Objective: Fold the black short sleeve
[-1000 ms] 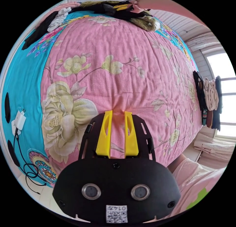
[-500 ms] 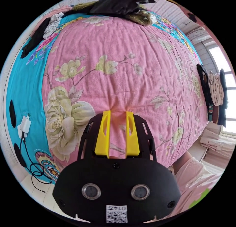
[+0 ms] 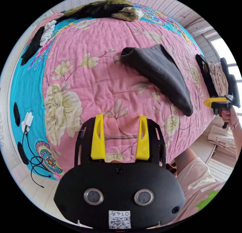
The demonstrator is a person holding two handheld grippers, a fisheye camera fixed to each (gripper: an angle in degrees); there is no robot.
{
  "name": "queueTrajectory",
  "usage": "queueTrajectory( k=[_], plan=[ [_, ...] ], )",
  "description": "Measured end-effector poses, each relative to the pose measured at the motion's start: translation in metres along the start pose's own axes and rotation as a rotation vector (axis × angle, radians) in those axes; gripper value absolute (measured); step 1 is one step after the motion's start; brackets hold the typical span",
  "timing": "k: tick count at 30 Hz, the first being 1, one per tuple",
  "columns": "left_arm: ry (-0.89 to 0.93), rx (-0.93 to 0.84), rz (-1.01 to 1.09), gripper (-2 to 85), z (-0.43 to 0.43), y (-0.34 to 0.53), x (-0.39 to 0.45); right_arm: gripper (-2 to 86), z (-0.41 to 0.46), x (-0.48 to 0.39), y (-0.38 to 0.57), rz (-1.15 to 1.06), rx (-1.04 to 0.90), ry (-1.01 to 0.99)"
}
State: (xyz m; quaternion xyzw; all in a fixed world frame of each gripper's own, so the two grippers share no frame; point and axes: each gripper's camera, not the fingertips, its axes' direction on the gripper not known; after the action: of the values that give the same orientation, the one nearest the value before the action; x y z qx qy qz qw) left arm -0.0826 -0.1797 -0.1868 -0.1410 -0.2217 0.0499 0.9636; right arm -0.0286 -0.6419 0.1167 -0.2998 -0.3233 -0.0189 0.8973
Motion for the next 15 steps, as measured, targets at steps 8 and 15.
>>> queueTrajectory(
  k=[8, 15],
  plan=[
    [-0.005, 0.000, -0.029, 18.4, -0.010, 0.039, 0.014, 8.5, 0.012, 0.015, -0.025, 0.054, 0.328, -0.058],
    [-0.002, 0.031, -0.057, 18.1, -0.024, 0.069, 0.021, 0.8, 0.043, -0.001, -0.008, 0.042, 0.351, 0.040]
  ],
)
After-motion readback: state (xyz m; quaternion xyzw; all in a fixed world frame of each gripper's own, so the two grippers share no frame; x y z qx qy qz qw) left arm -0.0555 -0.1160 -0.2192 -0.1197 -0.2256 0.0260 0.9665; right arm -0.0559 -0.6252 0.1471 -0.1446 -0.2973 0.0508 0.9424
